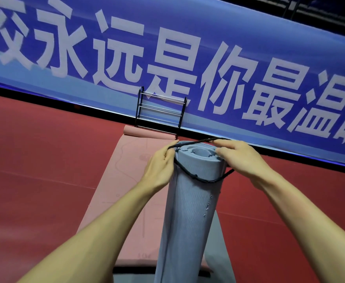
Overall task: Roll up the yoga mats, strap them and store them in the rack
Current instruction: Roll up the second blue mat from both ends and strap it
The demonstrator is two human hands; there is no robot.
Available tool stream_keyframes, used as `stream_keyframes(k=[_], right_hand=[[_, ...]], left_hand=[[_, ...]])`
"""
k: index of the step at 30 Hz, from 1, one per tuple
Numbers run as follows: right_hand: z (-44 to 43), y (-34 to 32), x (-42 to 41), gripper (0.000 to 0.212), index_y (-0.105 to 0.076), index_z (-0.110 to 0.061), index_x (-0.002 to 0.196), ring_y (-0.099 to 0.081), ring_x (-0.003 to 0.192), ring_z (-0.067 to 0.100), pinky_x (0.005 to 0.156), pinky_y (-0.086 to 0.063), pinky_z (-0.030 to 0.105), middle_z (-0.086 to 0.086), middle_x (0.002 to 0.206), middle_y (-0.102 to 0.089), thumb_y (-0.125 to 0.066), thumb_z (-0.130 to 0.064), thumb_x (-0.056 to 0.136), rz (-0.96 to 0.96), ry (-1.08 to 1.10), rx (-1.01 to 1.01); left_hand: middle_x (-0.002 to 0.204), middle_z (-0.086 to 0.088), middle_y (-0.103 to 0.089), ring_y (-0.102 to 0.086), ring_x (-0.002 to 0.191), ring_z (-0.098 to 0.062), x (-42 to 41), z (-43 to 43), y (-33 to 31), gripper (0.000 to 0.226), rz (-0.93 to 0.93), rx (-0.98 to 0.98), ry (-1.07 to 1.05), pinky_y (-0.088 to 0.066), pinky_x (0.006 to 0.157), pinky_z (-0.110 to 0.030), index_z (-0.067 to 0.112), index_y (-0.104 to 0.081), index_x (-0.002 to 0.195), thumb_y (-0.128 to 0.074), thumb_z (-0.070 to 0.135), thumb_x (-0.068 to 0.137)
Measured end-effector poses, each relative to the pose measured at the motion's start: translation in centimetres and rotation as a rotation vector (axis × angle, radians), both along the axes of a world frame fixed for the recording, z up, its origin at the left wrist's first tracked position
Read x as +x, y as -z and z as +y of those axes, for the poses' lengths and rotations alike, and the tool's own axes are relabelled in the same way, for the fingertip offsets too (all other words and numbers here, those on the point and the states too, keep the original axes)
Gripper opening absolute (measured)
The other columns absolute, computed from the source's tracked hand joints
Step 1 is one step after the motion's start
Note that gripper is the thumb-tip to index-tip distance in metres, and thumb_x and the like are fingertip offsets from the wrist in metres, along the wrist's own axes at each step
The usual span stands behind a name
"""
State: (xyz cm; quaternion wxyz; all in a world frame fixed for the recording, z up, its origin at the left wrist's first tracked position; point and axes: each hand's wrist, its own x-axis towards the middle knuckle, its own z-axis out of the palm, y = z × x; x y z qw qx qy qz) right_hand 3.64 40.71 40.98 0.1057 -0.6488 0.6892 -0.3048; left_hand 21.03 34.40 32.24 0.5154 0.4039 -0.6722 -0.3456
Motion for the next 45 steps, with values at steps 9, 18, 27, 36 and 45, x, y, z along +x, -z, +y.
stream_keyframes(k=[9,18,27,36,45], right_hand=[[-1.4,-0.3,0.0,0.033,-0.072,-0.032,0.099,-0.063,0.090,0.033,0.081,-0.051,0.043,0.005,0.114,-0.068,-0.045,-0.041,0.081,-0.254,0.053,0.012],[-2.2,2.0,-1.2,0.039,-0.068,-0.008,0.093,-0.057,0.087,0.025,0.081,-0.040,0.035,0.012,0.099,-0.067,-0.045,-0.040,0.096,-0.758,-0.003,0.220],[-0.8,4.0,-1.7,0.067,-0.069,-0.008,0.115,-0.057,0.117,0.025,0.103,-0.038,0.034,0.009,0.117,-0.069,-0.035,-0.061,0.094,-0.843,-0.173,0.069],[0.1,8.6,-1.3,0.116,-0.037,-0.033,0.137,-0.053,0.115,-0.009,0.089,-0.045,0.011,-0.019,0.129,-0.056,-0.071,-0.085,0.039,-0.669,-0.288,-0.117],[0.7,12.7,-4.2,0.120,-0.025,-0.030,0.147,-0.049,0.126,0.003,0.109,-0.040,0.031,-0.015,0.137,-0.049,-0.086,-0.058,0.047,-0.582,-0.239,-0.025]], left_hand=[[0.081,0.000,-0.072,-0.063,0.073,-0.014,-0.1,0.3,-2.1,0.041,0.416,0.256,-0.107,-0.053,0.061,-0.028,0.014,-0.071,0.079,-0.033,0.013,0.093],[0.053,0.003,-0.055,-0.043,0.047,-0.010,-1.2,1.0,-1.9,0.049,0.547,0.554,-0.007,-0.034,0.049,-0.021,0.015,-0.063,0.052,-0.032,0.010,0.090],[0.109,-0.019,-0.067,-0.065,0.074,-0.020,-1.4,0.3,-0.5,0.041,0.689,0.543,0.044,-0.055,0.054,-0.025,-0.001,-0.055,0.126,-0.043,-0.010,0.087],[0.093,-0.003,-0.075,-0.068,0.078,-0.015,-2.5,0.9,-0.3,0.037,0.577,0.399,0.071,-0.057,0.065,-0.026,0.015,-0.073,0.099,-0.042,-0.001,0.087],[0.121,0.008,-0.064,-0.058,0.113,-0.013,-3.1,0.5,2.7,0.064,0.121,0.339,0.100,-0.040,0.105,-0.040,0.038,-0.066,0.112,-0.016,0.070,0.089]])
